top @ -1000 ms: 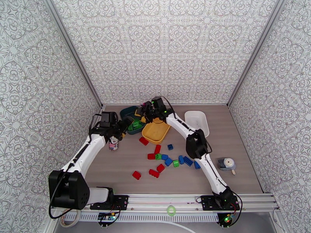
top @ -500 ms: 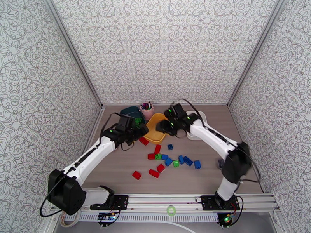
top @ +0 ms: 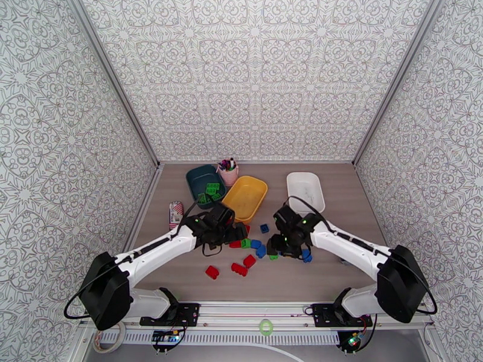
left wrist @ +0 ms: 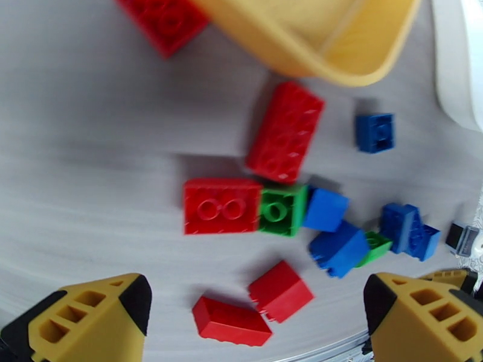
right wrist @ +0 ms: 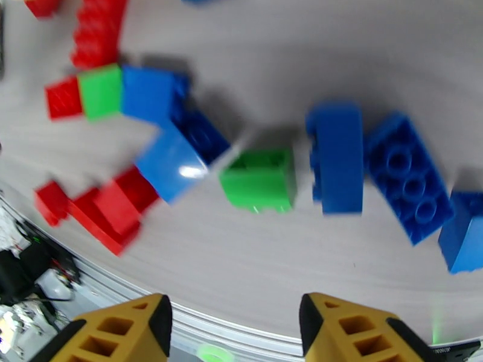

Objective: Sort the legos into containers by color

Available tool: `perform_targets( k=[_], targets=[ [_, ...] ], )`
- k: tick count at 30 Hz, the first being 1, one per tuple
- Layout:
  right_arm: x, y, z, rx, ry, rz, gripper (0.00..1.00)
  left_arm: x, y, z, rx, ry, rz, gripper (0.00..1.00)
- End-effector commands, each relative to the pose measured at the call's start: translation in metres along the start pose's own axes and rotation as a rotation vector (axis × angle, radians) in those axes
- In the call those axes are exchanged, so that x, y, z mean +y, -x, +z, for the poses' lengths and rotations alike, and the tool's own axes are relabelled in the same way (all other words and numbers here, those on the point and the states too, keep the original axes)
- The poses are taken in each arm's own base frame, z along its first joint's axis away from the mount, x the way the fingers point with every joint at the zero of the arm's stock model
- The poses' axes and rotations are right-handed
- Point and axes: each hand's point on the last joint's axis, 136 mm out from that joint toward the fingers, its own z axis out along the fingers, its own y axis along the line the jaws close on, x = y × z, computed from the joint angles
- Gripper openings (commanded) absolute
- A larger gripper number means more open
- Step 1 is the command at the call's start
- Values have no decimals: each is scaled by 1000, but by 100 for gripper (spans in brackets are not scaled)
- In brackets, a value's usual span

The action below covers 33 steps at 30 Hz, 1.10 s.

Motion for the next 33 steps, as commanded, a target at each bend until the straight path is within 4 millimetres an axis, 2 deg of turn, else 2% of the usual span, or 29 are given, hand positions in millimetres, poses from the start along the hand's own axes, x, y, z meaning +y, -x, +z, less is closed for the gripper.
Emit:
perform_targets(
  k=[1, 7, 18, 21, 33],
  targets=[
    [-6, -6, 8, -5, -51, -8, 57, -2, 4, -6, -53, -39, -57, 99],
    [-9, -11, 30, 35, -127, -27, 52, 8, 2, -11, -72, -48, -94, 99],
    [-11, 2, 47, 54, -205, -71, 52, 18, 1, -18, -91, -52, -115, 99],
    [-7, 8, 50, 59, -210, -88, 52, 19, 2, -20, -94, -53, -118, 99],
    [-14, 30, 55, 54, -324, -99, 47, 25, 6, -21, -91, -53, -138, 99]
  ],
)
